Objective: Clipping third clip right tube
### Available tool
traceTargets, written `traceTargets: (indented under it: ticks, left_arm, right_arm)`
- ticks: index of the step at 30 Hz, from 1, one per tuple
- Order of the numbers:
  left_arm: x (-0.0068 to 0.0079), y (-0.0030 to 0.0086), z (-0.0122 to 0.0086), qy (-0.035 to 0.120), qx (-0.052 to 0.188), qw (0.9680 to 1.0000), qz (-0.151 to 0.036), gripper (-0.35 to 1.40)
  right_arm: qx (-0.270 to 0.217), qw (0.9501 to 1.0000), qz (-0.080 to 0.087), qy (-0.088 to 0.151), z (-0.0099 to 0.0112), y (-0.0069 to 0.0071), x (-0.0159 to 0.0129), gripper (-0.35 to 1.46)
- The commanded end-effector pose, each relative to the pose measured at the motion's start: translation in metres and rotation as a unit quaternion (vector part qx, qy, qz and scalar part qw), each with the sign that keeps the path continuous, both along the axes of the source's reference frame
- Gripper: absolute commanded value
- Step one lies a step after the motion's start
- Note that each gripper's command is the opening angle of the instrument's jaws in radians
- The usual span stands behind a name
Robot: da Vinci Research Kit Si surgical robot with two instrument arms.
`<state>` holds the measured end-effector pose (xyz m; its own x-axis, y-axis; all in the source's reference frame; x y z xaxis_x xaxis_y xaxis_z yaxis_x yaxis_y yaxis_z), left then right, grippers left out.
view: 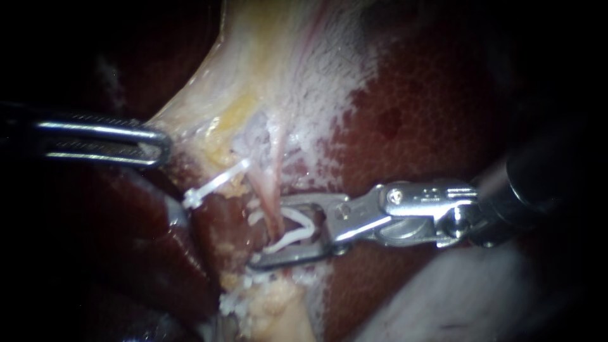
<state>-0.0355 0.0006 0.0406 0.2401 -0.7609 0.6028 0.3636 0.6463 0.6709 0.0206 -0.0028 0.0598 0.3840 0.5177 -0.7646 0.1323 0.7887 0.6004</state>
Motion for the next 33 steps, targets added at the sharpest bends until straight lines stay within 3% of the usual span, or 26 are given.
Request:
traceTargets:
  ticks: [1,3,6,10,15,33]
  left_arm:
    - [0.0,0.0,0.0,0.0,0.0,1.0,0.0,-0.35]
    - [0.0,0.0,0.0,0.0,0.0,1.0,0.0,-0.35]
    - [0.0,0.0,0.0,0.0,0.0,1.0,0.0,-0.35]
    - [0.0,0.0,0.0,0.0,0.0,1.0,0.0,-0.35]
    - [0.0,0.0,0.0,0.0,0.0,1.0,0.0,-0.35]
    - [-0.0001,0.0001,0.0001,0.0,0.0,1.0,-0.001,-0.35]
  right_arm:
    - [-0.001,1.0,0.0,0.0,0.0,0.0001,-0.0001,0.36]
    - [0.019,0.9998,0.005,-0.006,-0.0001,0.0002,-0.0003,0.25]
    - [0.053,0.9984,0.013,-0.017,-0.0004,0.0005,-0.0009,-0.09]
    - [0.055,0.9983,0.012,-0.016,-0.0008,0.0013,-0.0011,-0.18]
    - [0.055,0.9983,0.011,-0.016,-0.0007,0.0014,-0.0013,-0.26]
    - [0.054,0.9984,0.009,-0.015,-0.0004,0.0013,-0.0014,-0.26]
